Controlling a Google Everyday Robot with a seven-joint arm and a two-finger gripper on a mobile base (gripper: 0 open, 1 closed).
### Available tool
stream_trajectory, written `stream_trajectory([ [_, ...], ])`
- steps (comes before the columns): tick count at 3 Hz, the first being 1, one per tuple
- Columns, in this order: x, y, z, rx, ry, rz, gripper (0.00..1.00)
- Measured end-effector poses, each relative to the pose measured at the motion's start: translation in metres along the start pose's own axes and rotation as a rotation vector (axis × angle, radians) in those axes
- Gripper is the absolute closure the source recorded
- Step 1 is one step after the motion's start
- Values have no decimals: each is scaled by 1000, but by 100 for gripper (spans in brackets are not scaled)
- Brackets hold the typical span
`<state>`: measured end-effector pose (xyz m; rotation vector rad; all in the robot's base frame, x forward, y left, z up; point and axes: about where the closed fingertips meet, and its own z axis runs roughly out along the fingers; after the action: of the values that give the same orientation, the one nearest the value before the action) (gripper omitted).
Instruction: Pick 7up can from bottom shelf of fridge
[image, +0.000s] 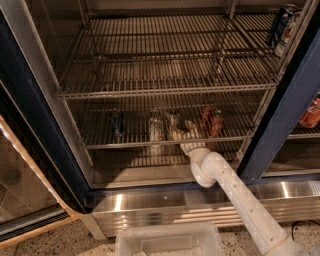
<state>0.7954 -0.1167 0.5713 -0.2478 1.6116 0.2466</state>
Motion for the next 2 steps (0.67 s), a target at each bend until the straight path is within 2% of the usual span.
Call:
stream_trajectory([
  [1,-3,8,39,-39,-1,-27,46],
  [2,5,-3,55,-23,10,7,46],
])
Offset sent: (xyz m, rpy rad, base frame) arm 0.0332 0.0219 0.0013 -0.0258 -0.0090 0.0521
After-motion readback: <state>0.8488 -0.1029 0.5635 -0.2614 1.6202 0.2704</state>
